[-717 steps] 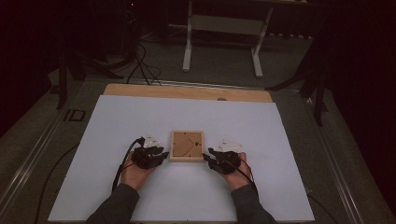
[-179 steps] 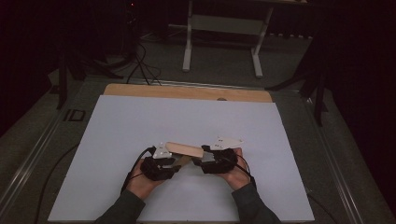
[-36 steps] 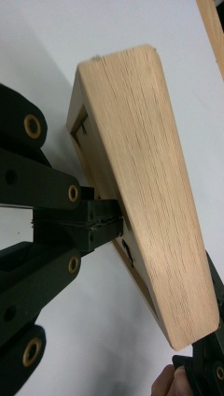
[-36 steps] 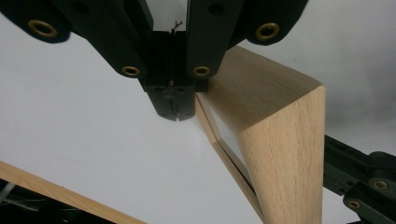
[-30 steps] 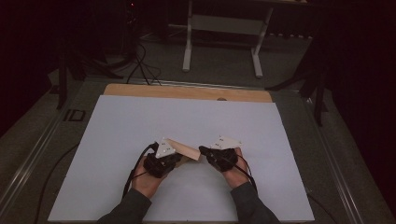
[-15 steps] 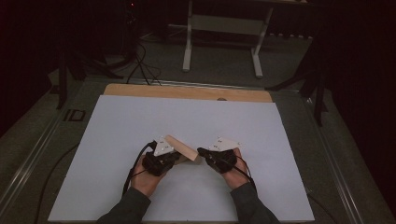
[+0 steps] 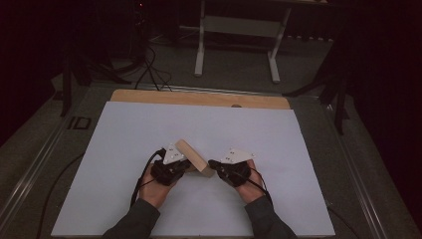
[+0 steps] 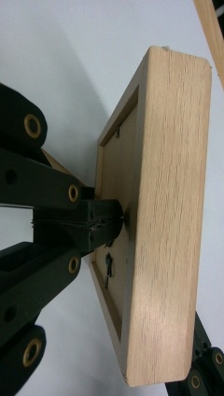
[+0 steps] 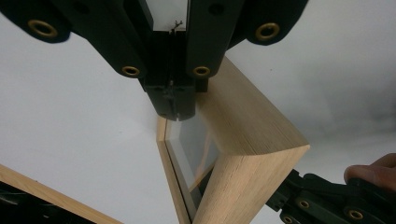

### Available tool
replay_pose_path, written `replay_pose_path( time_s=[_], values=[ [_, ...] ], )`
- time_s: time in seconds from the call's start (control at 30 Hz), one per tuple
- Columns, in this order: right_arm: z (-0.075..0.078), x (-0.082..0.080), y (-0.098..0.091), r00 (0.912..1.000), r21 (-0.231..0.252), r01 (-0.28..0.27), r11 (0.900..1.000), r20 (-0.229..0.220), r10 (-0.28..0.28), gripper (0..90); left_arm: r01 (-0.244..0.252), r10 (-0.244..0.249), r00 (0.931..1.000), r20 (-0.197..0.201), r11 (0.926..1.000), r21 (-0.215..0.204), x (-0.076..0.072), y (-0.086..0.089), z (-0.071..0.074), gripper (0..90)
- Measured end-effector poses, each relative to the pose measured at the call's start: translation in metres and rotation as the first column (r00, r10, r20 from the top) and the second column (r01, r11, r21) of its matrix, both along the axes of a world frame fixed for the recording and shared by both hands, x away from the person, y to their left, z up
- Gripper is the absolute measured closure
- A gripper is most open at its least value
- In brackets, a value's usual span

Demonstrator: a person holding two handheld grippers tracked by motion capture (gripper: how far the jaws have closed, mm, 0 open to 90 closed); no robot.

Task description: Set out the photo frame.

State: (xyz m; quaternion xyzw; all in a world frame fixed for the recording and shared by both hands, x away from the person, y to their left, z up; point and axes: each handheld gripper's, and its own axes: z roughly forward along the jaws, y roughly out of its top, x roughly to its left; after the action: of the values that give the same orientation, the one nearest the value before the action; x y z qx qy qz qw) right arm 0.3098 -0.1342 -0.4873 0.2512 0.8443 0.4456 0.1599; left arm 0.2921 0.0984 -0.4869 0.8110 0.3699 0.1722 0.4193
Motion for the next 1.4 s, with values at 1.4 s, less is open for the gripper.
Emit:
replay_pose_path(
  time_s=[1.4],
  values=[
    [-0.0014, -0.0076, 0.0054, 0.999, -0.014, -0.043, 0.999, -0.012, 0.042, 89.5, 0.002, -0.002, 1.0, 0.002, 0.9999, 0.012, -0.0012, 0.0045, 0.0015, 89.2]
  ],
)
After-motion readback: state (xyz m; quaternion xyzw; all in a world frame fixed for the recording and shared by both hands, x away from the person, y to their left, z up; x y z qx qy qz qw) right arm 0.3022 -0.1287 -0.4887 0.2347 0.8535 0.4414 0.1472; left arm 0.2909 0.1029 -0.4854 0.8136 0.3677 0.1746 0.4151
